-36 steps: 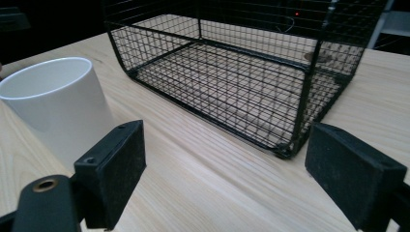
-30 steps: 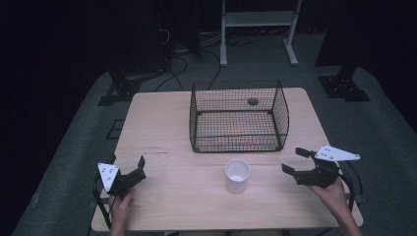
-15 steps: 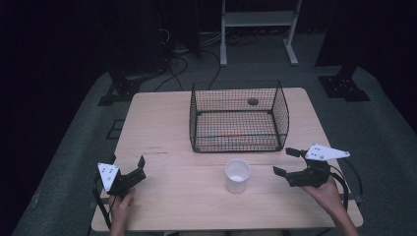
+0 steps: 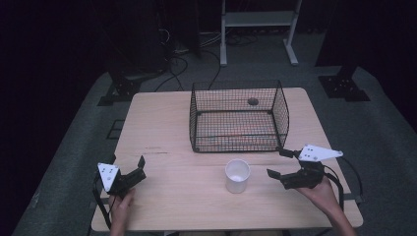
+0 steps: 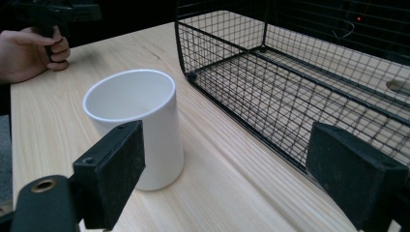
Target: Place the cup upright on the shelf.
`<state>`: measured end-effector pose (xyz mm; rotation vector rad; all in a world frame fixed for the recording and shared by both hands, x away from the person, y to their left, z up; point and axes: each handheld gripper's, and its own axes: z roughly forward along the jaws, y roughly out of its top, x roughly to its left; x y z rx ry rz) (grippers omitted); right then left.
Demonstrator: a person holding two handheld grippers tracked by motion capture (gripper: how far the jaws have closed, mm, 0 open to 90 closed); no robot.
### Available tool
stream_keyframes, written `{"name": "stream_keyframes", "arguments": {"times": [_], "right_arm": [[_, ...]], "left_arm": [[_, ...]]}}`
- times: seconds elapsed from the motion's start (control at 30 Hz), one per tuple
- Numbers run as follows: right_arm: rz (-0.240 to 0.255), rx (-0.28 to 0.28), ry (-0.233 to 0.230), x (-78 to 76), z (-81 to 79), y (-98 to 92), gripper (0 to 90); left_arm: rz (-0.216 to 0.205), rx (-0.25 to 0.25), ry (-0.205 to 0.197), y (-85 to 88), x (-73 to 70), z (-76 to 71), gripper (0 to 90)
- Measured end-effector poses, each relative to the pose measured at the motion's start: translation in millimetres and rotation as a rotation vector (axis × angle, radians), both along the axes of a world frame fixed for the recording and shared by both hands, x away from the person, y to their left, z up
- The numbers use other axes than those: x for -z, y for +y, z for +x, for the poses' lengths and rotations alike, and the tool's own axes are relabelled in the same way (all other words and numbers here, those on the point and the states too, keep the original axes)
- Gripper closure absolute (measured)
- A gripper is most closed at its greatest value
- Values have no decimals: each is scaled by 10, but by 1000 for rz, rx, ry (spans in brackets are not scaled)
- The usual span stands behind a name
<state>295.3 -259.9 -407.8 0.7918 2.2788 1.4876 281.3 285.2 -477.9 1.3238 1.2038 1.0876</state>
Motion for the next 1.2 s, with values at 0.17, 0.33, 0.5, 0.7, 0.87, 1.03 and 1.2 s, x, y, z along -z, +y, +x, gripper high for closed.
{"name": "stream_keyframes", "arguments": {"times": [0.17, 0.33, 0.5, 0.7, 0.87, 1.03, 1.2], "right_arm": [[-6, -21, 1, -19, 7, 71, 127], [-8, -53, 10, -29, 2, 143, 113], [-20, -80, -3, -97, -10, 234, 100], [-39, -104, 0, -118, -9, 327, 74], [-53, -123, 10, -123, -13, 429, 33], [-55, -154, 21, -85, -11, 525, 28], [-62, -173, 39, -46, 0, 608, 26]], "left_arm": [[-4, -1, 0, 3, 0, 1, 0], [-3, 0, 0, 3, 0, 2, 0], [-6, 0, -2, 3, 1, 2, 0], [-7, 0, -2, 6, 1, 3, 0], [-8, -1, -1, 8, 1, 3, 0], [-12, 0, -3, 9, 1, 5, 0], [-12, 0, -3, 11, 1, 5, 0]]}}
